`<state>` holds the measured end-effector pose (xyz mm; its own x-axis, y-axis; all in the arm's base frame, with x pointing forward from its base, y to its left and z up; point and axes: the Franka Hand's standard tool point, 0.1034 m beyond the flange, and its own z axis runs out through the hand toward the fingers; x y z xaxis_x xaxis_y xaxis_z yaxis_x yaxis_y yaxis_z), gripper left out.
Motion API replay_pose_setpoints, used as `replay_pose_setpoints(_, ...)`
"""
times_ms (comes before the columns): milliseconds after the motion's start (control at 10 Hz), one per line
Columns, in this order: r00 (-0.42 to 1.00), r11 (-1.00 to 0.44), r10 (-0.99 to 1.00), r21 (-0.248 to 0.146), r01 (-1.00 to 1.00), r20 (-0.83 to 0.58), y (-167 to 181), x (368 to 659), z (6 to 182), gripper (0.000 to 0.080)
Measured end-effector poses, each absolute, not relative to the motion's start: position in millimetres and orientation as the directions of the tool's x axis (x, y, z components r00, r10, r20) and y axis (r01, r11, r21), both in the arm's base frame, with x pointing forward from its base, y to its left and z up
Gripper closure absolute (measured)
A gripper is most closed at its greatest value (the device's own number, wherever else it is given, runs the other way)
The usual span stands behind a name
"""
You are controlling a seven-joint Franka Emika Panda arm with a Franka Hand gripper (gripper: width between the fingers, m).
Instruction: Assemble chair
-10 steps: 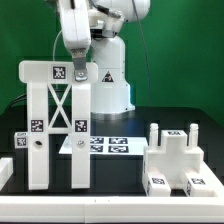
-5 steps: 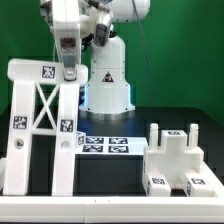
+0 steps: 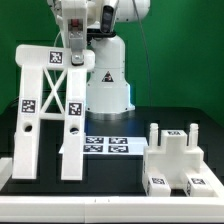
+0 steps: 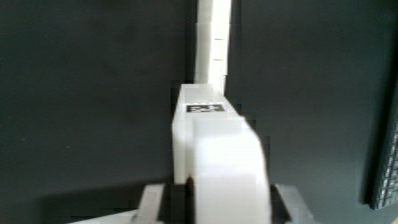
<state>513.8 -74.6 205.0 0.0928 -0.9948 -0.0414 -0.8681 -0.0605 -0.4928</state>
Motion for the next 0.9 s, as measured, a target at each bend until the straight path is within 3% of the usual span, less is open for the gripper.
replay_pose_setpoints(600, 0.121, -0.065, -0.988, -0.455, -0.888, -0.095, -65, 508, 192.3, 0.0683)
replay_pose_setpoints(900, 0.119, -0.073, -0.989, -0.424, -0.902, -0.083, -64, 505, 172.7, 0.0683)
